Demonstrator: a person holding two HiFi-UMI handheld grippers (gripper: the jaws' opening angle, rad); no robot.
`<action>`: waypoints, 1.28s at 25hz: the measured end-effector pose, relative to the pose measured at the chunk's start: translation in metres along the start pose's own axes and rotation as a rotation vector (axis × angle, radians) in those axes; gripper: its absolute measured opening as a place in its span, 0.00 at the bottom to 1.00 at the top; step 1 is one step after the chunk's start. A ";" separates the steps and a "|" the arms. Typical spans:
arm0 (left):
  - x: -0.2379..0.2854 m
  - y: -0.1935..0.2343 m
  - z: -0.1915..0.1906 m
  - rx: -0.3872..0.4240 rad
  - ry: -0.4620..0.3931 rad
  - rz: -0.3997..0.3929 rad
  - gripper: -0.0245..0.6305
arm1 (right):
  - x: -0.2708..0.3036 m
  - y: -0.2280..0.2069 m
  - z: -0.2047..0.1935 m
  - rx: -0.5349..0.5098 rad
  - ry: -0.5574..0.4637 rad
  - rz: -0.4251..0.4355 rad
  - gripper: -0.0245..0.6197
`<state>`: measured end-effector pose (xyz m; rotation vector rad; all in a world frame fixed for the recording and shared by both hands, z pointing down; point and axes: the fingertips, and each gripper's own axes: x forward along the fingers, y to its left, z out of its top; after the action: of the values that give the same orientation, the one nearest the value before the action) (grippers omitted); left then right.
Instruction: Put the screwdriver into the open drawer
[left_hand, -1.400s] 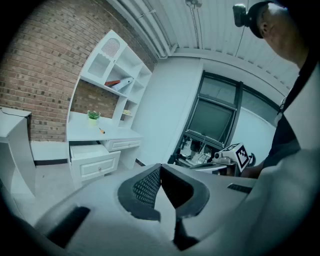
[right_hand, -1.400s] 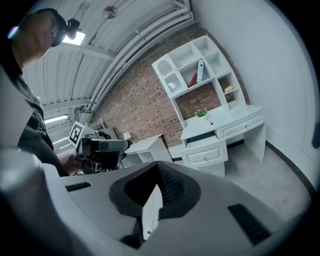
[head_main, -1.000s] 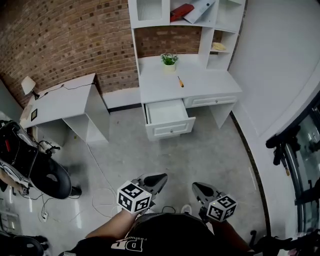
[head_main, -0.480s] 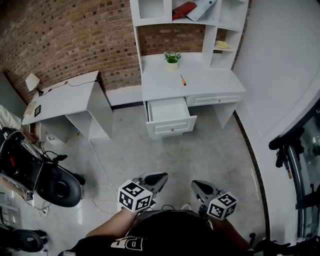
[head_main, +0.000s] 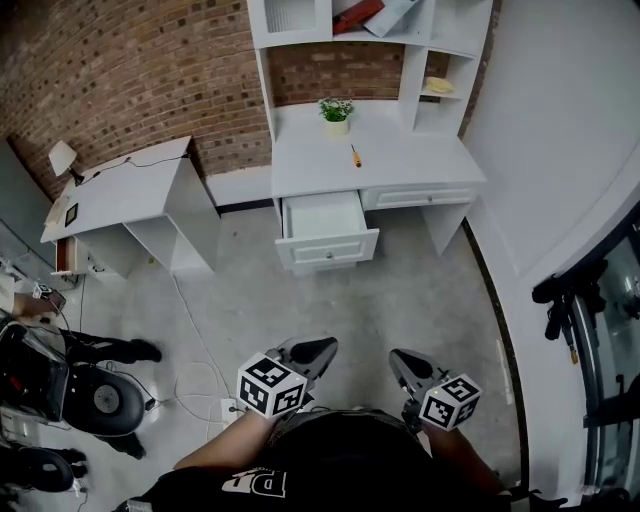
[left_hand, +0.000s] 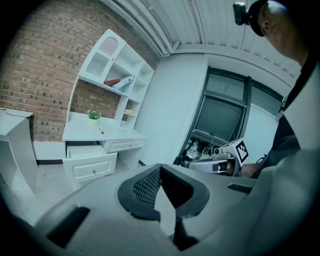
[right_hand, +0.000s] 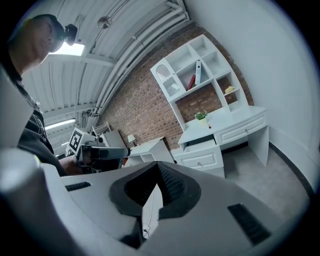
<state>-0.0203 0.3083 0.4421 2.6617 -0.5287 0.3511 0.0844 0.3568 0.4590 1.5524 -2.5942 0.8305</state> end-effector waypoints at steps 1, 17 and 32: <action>0.006 -0.002 -0.001 0.004 0.006 0.008 0.07 | -0.003 -0.005 0.002 -0.001 0.003 0.006 0.04; 0.049 -0.028 -0.014 -0.024 0.055 0.108 0.07 | -0.038 -0.063 -0.002 0.024 0.041 0.064 0.04; 0.079 -0.003 0.000 -0.027 0.078 0.064 0.07 | -0.016 -0.090 0.001 0.073 0.046 0.018 0.04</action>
<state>0.0518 0.2859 0.4663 2.5977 -0.5905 0.4611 0.1665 0.3359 0.4929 1.5100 -2.5777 0.9606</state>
